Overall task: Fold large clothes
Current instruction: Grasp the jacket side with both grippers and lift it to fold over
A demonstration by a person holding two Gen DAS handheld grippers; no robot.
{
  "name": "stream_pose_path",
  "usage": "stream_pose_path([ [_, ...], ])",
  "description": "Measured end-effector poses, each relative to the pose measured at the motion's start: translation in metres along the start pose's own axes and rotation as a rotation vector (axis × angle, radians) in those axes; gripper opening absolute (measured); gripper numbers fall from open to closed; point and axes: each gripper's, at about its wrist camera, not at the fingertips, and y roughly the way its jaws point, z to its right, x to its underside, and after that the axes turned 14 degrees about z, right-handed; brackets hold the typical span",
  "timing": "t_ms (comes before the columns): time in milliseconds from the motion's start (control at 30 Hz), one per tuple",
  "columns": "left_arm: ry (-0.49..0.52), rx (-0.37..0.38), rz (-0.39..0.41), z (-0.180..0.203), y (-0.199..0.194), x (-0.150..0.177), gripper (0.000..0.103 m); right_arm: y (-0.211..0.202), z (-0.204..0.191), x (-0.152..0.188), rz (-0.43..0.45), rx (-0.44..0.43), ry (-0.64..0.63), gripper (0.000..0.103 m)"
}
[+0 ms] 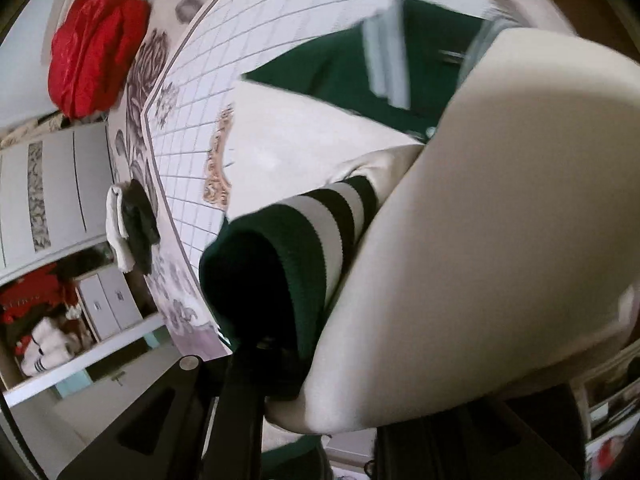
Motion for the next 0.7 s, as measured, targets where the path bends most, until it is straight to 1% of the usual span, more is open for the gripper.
stream_pose_path([
  [67,-0.065,0.012,-0.012,-0.032,0.036,-0.015,0.012,0.02,-0.032,-0.017,0.015,0.004,-0.001,0.018],
  [100,-0.091,0.02,-0.017,-0.043,0.049,-0.02,0.012,0.044,-0.055,-0.029,0.015,0.015,-0.028,0.018],
  [133,-0.131,0.036,-0.041,-0.065,0.078,-0.027,0.013,0.063,-0.066,-0.037,0.022,0.026,-0.026,0.019],
  [167,-0.15,0.047,-0.063,-0.075,0.093,-0.029,0.014,0.084,-0.085,-0.045,0.022,0.035,-0.02,0.02],
  [200,-0.184,0.072,-0.096,-0.095,0.121,-0.032,0.015,0.114,-0.106,-0.056,0.008,0.059,-0.048,0.021],
  [267,-0.23,0.124,-0.148,-0.119,0.158,-0.031,0.02,0.159,-0.131,-0.072,-0.02,0.11,-0.057,0.028],
  [300,-0.257,0.154,-0.178,-0.132,0.175,-0.029,0.027,0.178,-0.135,-0.077,-0.043,0.14,-0.073,0.03],
  [333,-0.3,0.204,-0.207,-0.149,0.193,-0.027,0.03,0.191,-0.14,-0.082,-0.058,0.166,-0.071,0.034],
  [367,-0.321,0.229,-0.216,-0.16,0.201,-0.028,0.04,0.196,-0.14,-0.085,-0.069,0.173,-0.067,0.042],
  [400,-0.366,0.262,-0.229,-0.176,0.209,-0.025,0.055,0.205,-0.146,-0.089,-0.085,0.169,-0.05,0.054],
  [433,-0.399,0.285,-0.232,-0.186,0.211,-0.024,0.061,0.208,-0.149,-0.092,-0.091,0.147,-0.032,0.063],
  [467,-0.441,0.308,-0.22,-0.198,0.21,-0.023,0.065,0.206,-0.15,-0.092,-0.091,0.11,-0.018,0.076],
  [500,-0.513,0.344,-0.204,-0.215,0.208,-0.02,0.067,0.201,-0.152,-0.092,-0.081,0.057,-0.013,0.08],
  [533,-0.569,0.369,-0.195,-0.225,0.206,-0.019,0.067,0.194,-0.157,-0.092,-0.068,0.011,-0.019,0.08],
  [567,-0.628,0.373,-0.181,-0.237,0.203,-0.017,0.067,0.188,-0.16,-0.092,-0.054,-0.012,-0.021,0.08],
  [600,-0.696,0.36,-0.154,-0.254,0.196,-0.015,0.067,0.181,-0.165,-0.09,-0.032,-0.036,-0.029,0.08],
  [633,-0.738,0.354,-0.13,-0.263,0.189,-0.015,0.067,0.177,-0.168,-0.087,-0.019,-0.049,-0.037,0.08],
  [667,-0.79,0.33,-0.093,-0.277,0.176,-0.012,0.067,0.171,-0.17,-0.082,-0.011,-0.057,-0.05,0.08],
  [700,-0.813,0.306,-0.068,-0.284,0.165,-0.01,0.069,0.165,-0.174,-0.071,-0.007,-0.051,-0.083,0.08],
])
